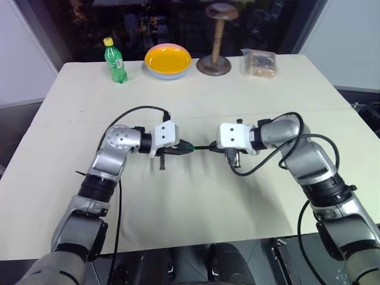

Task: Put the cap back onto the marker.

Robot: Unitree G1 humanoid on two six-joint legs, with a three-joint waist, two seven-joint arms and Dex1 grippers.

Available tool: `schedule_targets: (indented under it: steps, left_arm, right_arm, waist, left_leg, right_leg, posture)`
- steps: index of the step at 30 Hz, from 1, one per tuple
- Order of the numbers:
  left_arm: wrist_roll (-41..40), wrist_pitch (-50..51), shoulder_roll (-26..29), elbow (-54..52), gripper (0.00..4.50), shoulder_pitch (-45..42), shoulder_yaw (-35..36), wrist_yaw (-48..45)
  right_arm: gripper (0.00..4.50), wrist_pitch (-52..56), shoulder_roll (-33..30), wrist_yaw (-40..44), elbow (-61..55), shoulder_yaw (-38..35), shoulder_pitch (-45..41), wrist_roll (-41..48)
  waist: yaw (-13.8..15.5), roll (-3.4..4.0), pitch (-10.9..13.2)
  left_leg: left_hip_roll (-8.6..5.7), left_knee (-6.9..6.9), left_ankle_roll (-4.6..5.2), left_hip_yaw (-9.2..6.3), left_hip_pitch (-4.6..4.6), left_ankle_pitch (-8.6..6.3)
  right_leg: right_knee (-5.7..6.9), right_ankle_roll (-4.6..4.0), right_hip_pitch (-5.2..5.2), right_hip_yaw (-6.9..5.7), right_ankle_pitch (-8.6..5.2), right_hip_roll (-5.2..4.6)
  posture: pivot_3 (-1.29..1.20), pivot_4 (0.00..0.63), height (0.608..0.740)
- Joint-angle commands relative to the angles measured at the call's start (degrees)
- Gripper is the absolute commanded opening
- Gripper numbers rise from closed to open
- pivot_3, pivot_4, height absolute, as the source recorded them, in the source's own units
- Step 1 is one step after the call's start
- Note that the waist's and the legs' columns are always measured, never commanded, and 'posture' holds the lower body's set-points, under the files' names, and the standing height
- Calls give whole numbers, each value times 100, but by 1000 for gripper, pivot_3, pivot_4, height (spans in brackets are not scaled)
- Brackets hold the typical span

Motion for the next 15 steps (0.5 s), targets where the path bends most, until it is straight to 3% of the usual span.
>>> schedule_targets:
  steps: [1,9,10,15]
  left_arm:
    - [-329,-9,-273,-535,0,4,-268,-46]
    - [-411,404,-77,-1019,0,309,-15,177]
    - [-418,468,-71,-1055,978,331,-3,219]
    - [-423,479,-29,-1136,3546,352,-54,352]
  right_arm:
    - [53,-476,344,33,-398,77,-299,436]
    - [53,-638,207,97,-235,-35,-172,406]
    - [0,-645,207,96,-227,-40,-170,411]
    - [0,-709,201,77,-181,-20,-183,467]
  waist:
    - [-4,0,0]
    - [1,0,0]
    - [1,0,0]
    - [-3,-1,0]
  left_leg:
    - [0,0,0,0,0,0]
    - [2,0,-1,-2,0,0]
    - [1,0,-1,-2,0,0]
    - [1,2,-1,-2,1,0]
  right_leg:
    - [0,0,0,0,0,0]
    - [0,0,0,0,0,1]
    - [1,0,0,1,0,1]
    - [1,0,2,1,0,1]
  posture:
    - [0,150,740]
    - [0,150,740]
    - [0,150,740]
    - [0,150,740]
